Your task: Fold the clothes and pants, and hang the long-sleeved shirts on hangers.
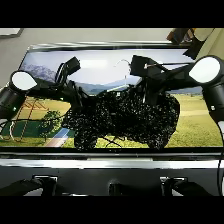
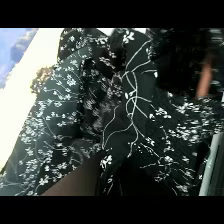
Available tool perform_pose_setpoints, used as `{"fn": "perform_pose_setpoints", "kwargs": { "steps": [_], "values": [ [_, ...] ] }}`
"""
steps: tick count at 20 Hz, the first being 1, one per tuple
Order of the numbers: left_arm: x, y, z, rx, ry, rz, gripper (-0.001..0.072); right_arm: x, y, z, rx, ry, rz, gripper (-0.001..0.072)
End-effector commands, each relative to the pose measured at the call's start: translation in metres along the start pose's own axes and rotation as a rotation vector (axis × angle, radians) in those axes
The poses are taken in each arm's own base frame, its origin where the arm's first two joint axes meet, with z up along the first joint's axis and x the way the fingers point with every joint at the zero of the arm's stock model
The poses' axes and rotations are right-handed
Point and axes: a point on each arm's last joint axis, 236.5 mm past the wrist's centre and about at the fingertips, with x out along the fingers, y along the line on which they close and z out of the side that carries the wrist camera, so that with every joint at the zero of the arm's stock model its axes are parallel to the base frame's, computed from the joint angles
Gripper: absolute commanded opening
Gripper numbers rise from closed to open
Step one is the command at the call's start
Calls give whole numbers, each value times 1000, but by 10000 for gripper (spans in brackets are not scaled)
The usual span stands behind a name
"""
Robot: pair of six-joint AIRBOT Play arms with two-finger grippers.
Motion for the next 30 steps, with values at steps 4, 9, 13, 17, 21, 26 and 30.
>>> {"fn": "perform_pose_setpoints", "kwargs": {
  "steps": [4, 9, 13, 17, 21, 26, 30],
  "values": [
    [-6, 4, 3, 27, -4, 36, 24, -45, -24, -18, 159, 63, -161, 229],
    [-26, 5, 24, 62, -67, 104, 23, -124, -46, -65, 399, 107, -356, 327],
    [-52, -17, 43, 120, -114, 124, 23, -141, -44, -99, 508, 117, -362, 461],
    [-71, -41, 58, 176, -154, 130, 23, -120, -30, -115, 502, 116, -288, 547],
    [-71, -49, 60, 190, -154, 115, 23, -100, -19, -116, 530, 80, -217, 557],
    [-70, -51, 60, 193, -154, 111, 24, -73, -22, -99, 529, -55, -106, 593],
    [-70, -51, 60, 193, -154, 111, 24, -54, -26, -104, 527, -88, -53, 591]
  ]
}}
